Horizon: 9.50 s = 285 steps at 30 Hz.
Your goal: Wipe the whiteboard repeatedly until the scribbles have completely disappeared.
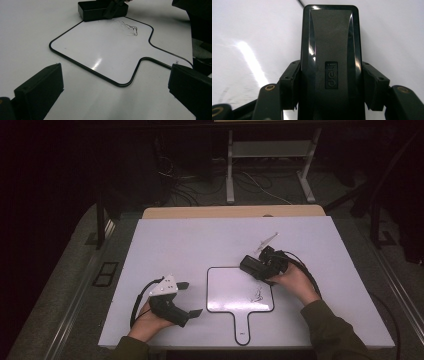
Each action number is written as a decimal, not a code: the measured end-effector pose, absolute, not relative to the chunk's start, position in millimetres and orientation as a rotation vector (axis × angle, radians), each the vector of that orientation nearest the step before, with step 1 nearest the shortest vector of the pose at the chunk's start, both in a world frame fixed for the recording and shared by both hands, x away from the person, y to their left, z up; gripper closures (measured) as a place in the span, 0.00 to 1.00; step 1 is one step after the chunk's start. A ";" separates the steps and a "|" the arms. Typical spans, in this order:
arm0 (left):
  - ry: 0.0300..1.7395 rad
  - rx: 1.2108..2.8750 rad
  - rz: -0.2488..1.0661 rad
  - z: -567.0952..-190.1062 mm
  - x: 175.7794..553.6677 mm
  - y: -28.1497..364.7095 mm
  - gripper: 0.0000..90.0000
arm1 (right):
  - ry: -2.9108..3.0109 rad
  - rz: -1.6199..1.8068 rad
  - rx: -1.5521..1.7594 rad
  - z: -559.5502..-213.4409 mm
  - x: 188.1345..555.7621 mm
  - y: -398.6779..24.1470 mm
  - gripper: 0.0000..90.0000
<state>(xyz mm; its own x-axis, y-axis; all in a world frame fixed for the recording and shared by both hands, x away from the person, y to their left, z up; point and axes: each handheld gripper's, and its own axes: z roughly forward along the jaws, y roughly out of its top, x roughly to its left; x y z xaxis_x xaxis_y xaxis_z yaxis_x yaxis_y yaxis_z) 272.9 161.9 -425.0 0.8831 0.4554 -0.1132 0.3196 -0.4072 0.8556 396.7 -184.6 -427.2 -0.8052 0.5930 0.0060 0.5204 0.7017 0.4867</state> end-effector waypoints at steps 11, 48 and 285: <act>0.561 2.025 0.168 -424.6 273.0 162.7 0.00 | 2.730 0.679 0.950 -426.2 400.4 -192.5 0.43; 0.561 2.027 0.168 -424.8 272.7 161.5 0.00 | 2.709 0.638 0.986 -424.9 398.7 -194.9 0.43; 0.559 2.027 0.174 -424.2 272.1 159.3 0.00 | 2.793 0.631 0.868 -425.2 391.4 -192.1 0.43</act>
<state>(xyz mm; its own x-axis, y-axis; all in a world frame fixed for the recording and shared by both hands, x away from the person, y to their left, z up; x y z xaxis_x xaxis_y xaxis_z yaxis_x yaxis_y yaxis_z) 272.1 159.3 -424.2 0.8836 0.4557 -0.1076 0.3142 -0.4067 0.8578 391.4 -192.1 -425.2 -0.8213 0.5702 -0.0175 0.5072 0.7440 0.4350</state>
